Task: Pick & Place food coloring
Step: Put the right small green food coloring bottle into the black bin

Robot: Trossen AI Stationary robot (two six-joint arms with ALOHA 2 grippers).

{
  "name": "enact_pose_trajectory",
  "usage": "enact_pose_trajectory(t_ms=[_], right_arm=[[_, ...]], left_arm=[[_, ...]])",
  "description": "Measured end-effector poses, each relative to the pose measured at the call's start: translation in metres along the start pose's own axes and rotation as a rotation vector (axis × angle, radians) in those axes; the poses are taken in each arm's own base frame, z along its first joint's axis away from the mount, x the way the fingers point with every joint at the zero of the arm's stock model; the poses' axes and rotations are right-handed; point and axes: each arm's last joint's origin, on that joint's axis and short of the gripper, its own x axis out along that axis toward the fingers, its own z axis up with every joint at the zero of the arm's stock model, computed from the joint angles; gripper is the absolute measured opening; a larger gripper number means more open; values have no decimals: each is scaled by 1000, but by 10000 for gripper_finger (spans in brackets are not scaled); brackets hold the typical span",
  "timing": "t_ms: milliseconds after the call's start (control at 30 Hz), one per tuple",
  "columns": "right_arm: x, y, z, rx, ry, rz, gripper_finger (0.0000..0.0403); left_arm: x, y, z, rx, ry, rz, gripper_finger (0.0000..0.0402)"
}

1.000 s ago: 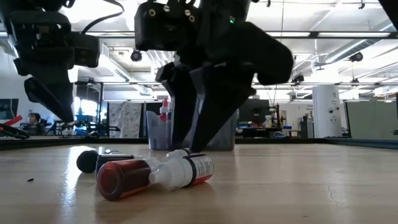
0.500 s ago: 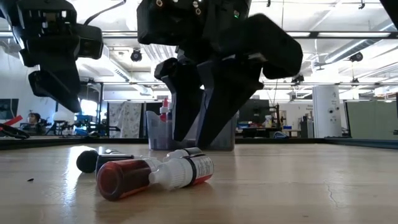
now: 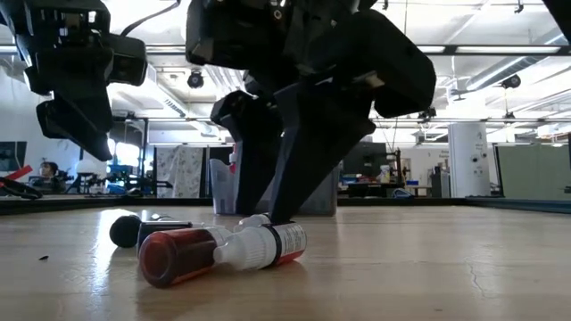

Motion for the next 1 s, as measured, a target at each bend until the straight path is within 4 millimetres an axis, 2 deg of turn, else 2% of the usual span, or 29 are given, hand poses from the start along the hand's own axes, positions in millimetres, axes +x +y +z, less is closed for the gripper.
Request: enact_pose_trajectory(t_ms=[433, 1000], right_arm=[[6, -3, -3, 56, -23, -15, 240], [7, -7, -4, 31, -21, -20, 239]], left_arm=[[0, 0, 0, 29, 0, -2, 206], [0, 0, 0, 27, -1, -2, 206]])
